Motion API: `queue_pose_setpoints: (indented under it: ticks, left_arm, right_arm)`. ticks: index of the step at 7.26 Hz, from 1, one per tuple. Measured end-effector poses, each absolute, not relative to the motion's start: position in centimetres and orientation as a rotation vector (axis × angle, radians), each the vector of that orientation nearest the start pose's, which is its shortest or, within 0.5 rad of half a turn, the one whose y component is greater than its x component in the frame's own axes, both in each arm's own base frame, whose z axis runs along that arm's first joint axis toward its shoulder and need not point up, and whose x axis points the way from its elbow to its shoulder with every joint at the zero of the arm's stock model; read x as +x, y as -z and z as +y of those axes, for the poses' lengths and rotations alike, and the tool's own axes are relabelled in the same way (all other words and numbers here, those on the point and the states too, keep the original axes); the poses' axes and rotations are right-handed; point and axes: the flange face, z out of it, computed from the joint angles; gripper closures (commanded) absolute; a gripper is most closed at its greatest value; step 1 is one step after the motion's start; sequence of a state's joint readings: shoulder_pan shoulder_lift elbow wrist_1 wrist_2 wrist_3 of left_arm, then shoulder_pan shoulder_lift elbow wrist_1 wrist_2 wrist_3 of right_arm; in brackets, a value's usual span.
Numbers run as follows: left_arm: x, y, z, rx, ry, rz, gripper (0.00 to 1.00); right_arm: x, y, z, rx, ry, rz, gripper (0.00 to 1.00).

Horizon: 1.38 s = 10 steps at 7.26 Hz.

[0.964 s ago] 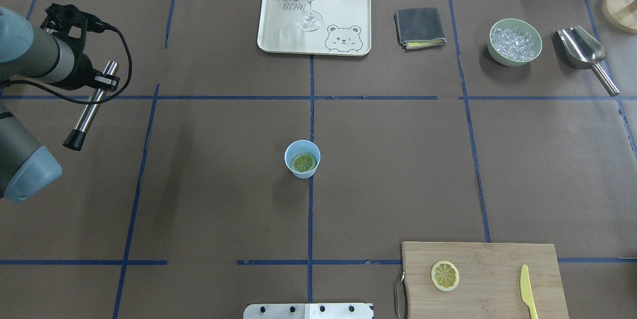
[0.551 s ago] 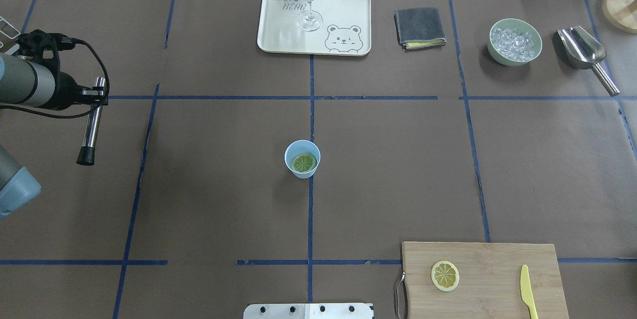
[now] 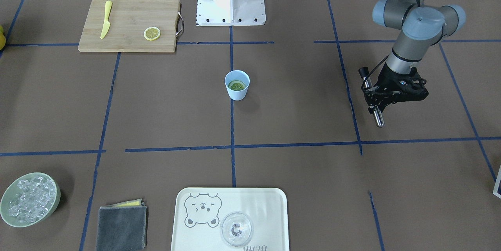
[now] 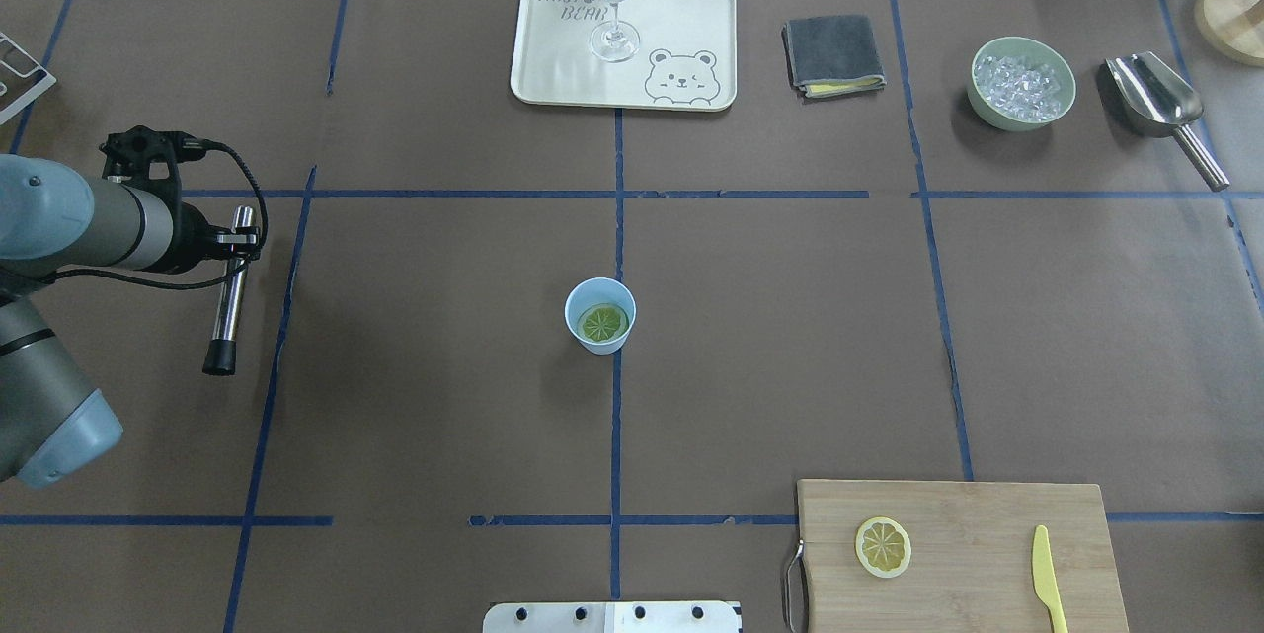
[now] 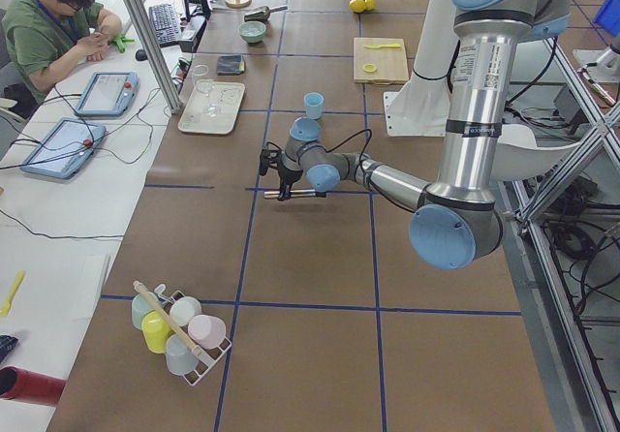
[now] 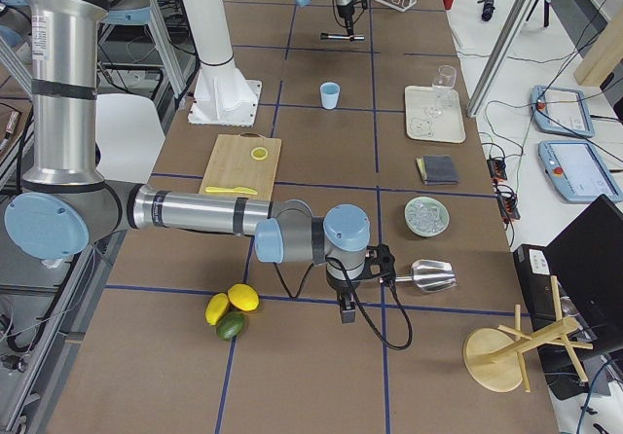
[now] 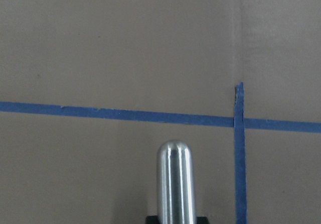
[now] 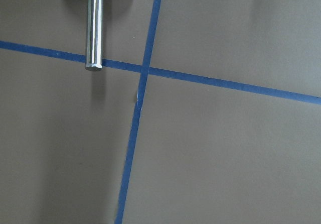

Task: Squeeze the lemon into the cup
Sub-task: 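Lower the rod onto the table and open the left gripper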

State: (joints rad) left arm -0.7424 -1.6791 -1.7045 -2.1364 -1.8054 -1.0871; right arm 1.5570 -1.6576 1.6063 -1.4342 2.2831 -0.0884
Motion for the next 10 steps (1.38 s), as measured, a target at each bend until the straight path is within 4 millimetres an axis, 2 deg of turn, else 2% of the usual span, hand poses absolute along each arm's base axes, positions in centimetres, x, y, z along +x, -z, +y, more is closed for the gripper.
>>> queue_pose_setpoints:
  ticks: [1, 2, 3, 4, 6, 8, 9, 10]
  left_arm:
    - [34.9, -48.6, -46.0, 0.285, 0.136, 0.781, 0.83]
    - [35.2, -48.7, -45.7, 0.285, 0.129, 0.779, 0.72]
    - [35.4, -48.8, -45.5, 0.285, 0.122, 0.777, 0.52]
    - [35.4, -49.0, -45.4, 0.291, 0.108, 0.771, 0.01]
    - [35.3, -49.0, -45.4, 0.312, 0.087, 0.762, 0.0]
    - [33.9, -47.3, -45.7, 0.366, 0.013, 0.769, 0.0]
    - [31.1, -46.2, -46.9, 0.396, -0.041, 0.769, 0.0]
    - [25.9, -46.0, -49.2, 0.421, -0.105, 0.746, 0.0]
  right_arm:
    - [6.2, -67.3, -46.2, 0.108, 0.128, -0.709, 0.0]
    - [6.2, -67.3, -46.2, 0.108, 0.127, -0.709, 0.0]
    - [6.2, -67.3, -46.2, 0.108, 0.127, -0.709, 0.0]
    - [6.2, -67.3, -46.3, 0.108, 0.126, -0.709, 0.0]
    - [6.2, -67.2, -46.3, 0.108, 0.125, -0.708, 0.0]
    - [6.2, -67.2, -46.3, 0.109, 0.124, -0.709, 0.0]
    - [6.2, -67.1, -46.3, 0.109, 0.123, -0.709, 0.0]
    - [6.2, -67.1, -46.3, 0.11, 0.123, -0.71, 0.0]
